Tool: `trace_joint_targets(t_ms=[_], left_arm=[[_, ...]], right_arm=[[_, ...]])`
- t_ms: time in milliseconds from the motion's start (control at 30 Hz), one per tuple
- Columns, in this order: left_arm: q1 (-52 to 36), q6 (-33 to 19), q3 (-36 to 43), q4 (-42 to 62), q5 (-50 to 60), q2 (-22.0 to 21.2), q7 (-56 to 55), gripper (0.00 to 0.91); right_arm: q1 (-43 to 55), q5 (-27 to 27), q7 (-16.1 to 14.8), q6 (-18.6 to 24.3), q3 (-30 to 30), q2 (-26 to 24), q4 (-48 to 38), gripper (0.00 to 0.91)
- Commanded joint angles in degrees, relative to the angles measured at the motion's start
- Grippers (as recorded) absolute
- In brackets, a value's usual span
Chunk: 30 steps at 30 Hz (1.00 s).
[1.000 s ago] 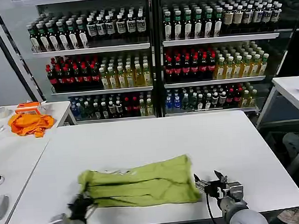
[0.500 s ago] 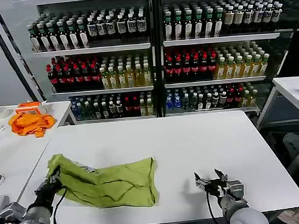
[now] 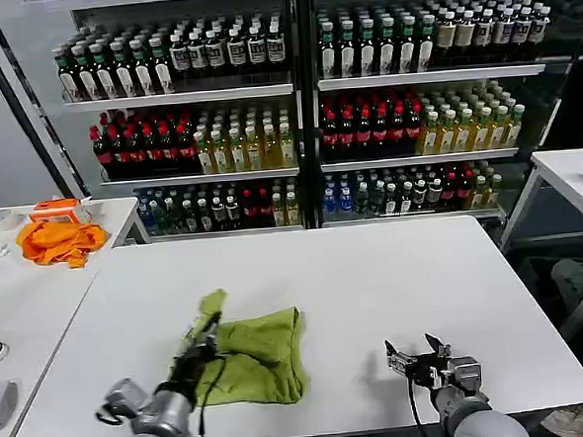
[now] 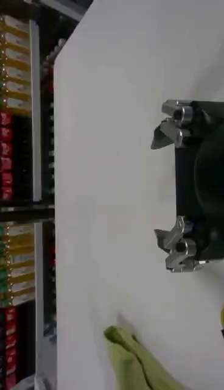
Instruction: Fold and organize the clothes.
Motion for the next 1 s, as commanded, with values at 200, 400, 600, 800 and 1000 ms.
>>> trace_joint_targets(t_ms=[200,400,600,800,1000], left_arm=[[0.12,-1.12,13.83,1.01,11.47,-2.02,4.94,0.907],[4.98,-1.07,6.76,-4.33,12.39,-0.16,5.28,0.907],[5.33,-1.54,-8.06,1.23,11.63,1.83,-0.73,0.907],[4.56,-1.23,-11.14,8.34,12.06,2.9,-3.33,0.907],[3.98,0.58,-7.55,10.62,13.35,1.09,-3.37,0.907]], right_arm=[[-0.05,-0.09,-0.02,-0.02,-0.12,0.12,-0.4,0.907],[0.02,-0.1,-0.07,0.02,-0.08,0.46,-0.45,0.907],[-0.34,-0.11,-0.27,0.14,0.15,0.5,-0.47,0.907],[0.24,-0.18,-0.22,0.18,-0.52,0.56,-0.89,0.907],[0.2,-0.18,-0.14,0.12,-0.62,0.5,-0.72,0.907]])
